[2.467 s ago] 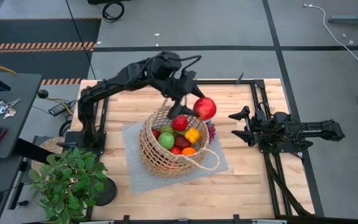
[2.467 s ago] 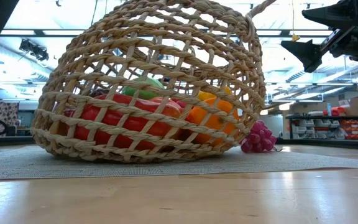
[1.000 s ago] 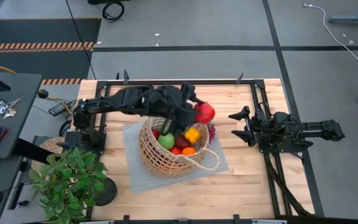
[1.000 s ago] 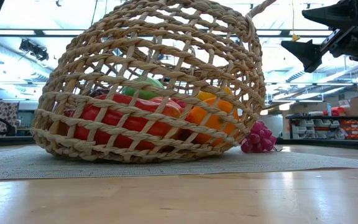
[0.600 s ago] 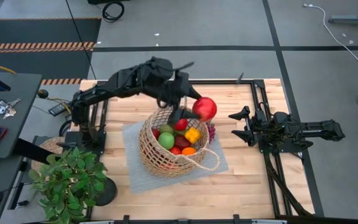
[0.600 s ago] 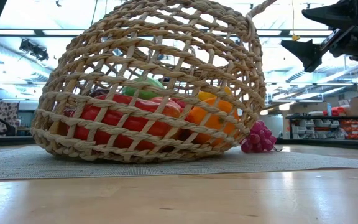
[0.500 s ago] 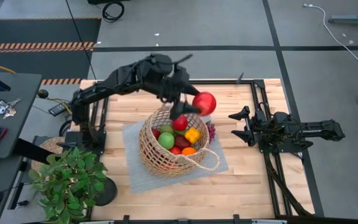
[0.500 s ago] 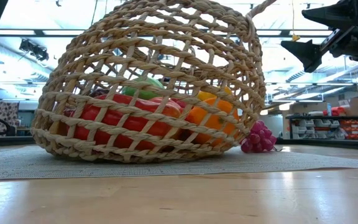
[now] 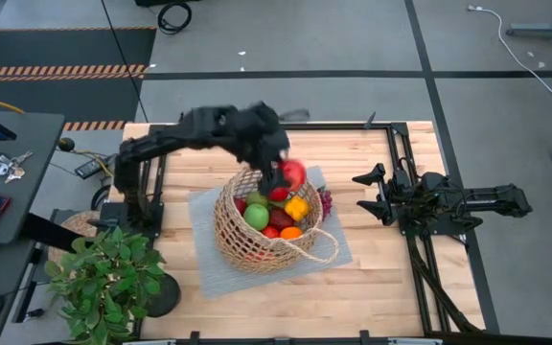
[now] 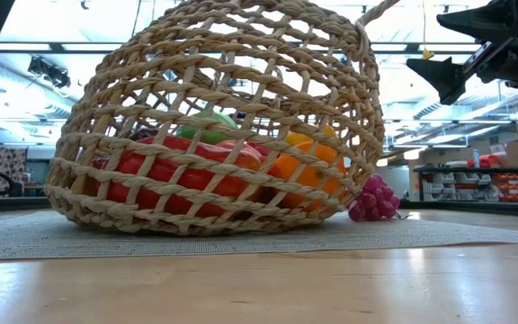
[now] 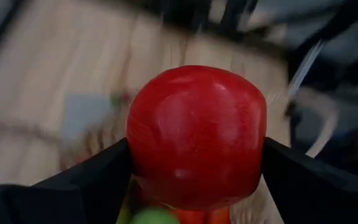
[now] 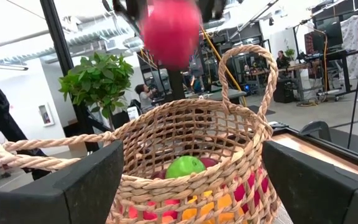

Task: Build produce basket
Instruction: Put the red apple into the basket

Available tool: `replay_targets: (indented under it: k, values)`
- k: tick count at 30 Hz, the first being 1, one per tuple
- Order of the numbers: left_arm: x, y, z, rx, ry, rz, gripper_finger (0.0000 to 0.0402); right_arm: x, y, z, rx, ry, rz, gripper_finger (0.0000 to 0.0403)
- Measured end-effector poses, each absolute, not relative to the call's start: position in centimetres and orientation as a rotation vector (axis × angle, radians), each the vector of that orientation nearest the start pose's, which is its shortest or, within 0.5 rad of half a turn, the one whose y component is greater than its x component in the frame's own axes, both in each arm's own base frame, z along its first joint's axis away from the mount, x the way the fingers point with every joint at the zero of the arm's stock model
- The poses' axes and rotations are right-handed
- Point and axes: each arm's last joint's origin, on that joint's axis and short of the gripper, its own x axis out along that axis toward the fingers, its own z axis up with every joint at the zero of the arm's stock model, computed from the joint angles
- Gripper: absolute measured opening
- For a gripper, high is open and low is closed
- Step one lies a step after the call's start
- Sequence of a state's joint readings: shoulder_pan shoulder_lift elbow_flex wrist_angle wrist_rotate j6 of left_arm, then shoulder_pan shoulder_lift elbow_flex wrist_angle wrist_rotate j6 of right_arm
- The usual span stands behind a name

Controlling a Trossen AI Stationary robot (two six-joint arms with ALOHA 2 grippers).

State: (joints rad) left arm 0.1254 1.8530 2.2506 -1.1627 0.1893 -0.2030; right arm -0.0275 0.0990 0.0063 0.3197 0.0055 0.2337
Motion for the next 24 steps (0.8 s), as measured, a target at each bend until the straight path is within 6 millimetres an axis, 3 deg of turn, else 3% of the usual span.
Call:
replay_targets:
  k: [4, 9, 17, 24]
  values:
    - [37.2, 2.1, 40.5, -0.274, 0.952, 0.048, 0.0330, 10.1, -0.3, 18.8, 0.230, -0.230, -0.005, 0.0384]
    - [37.4, 0.7, 37.0, -0.072, 1.184, 0.145, 0.0330, 10.1, -0.3, 18.8, 0.230, -0.227, -0.006, 0.0384]
    - [38.6, -0.1, 34.8, 0.101, 1.268, 0.066, 0.0330, 10.1, -0.3, 18.8, 0.230, -0.223, -0.006, 0.0384]
    - [39.9, 1.4, 33.7, 0.032, 1.241, 0.112, 0.0370, 10.1, -0.3, 18.8, 0.230, -0.227, -0.006, 0.0384]
